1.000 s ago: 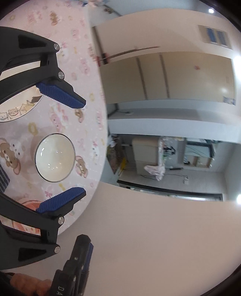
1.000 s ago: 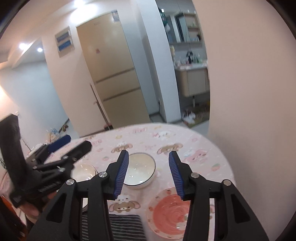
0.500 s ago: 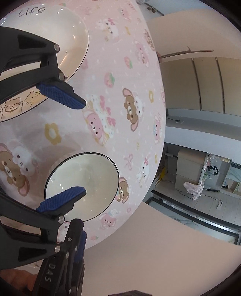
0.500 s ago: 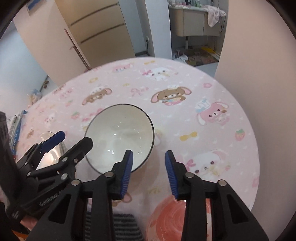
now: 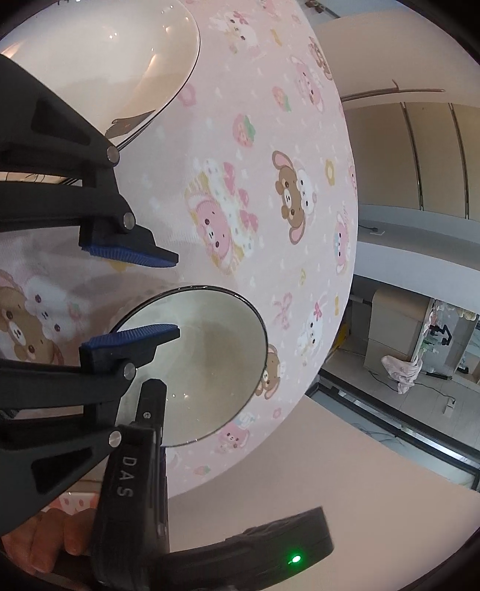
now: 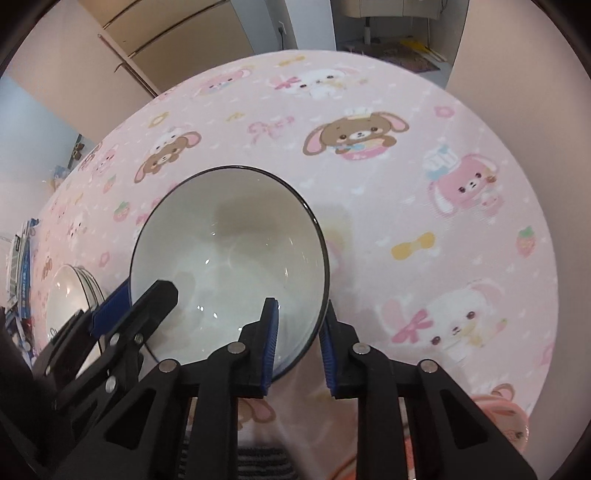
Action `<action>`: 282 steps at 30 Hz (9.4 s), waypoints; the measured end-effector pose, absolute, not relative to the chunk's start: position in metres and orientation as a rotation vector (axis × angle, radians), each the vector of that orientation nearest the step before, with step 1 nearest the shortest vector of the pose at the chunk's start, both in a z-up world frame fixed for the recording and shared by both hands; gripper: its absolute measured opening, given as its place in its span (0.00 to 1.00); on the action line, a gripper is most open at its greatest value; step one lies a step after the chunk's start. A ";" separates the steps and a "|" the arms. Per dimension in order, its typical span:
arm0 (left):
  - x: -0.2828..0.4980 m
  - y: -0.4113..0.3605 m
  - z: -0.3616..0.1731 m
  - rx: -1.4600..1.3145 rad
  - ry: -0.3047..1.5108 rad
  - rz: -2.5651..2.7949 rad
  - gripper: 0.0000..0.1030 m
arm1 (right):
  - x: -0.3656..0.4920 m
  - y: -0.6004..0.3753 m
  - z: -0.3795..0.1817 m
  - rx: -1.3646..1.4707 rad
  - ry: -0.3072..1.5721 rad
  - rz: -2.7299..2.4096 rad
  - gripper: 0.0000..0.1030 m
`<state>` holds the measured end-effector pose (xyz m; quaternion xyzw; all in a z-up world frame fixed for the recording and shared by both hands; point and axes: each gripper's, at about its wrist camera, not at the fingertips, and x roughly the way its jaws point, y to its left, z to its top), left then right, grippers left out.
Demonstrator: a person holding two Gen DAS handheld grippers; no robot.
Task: Organize plates and bowls
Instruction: 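Move both tools to the white ribbed bowl and grip its rim, then lift the white bowl with both grippers and carry it over the pink bowl, then lower the white bowl into the pink bowl with both grippers, then open both grippers and grip the rims of the nested bowls, then lift the nested bowls with both grippers and carry them toward the plate stack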
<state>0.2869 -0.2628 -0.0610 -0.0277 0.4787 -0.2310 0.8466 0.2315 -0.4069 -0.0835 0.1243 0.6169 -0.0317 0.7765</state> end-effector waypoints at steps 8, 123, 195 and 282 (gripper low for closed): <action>0.287 -0.271 -0.072 -0.023 1.081 -0.469 0.21 | 0.229 -0.401 -0.085 0.279 1.320 -0.053 0.14; 0.119 -0.375 -0.019 0.298 0.721 -0.792 0.21 | 0.033 -0.456 -0.018 0.179 0.719 -0.379 0.17; 0.163 -0.391 -0.016 0.214 0.836 -0.826 0.08 | 0.099 -0.518 -0.026 0.318 0.805 -0.139 0.18; 0.139 -0.369 -0.055 -0.231 0.970 -0.695 0.46 | 0.062 -0.540 -0.102 0.933 0.732 -0.034 0.43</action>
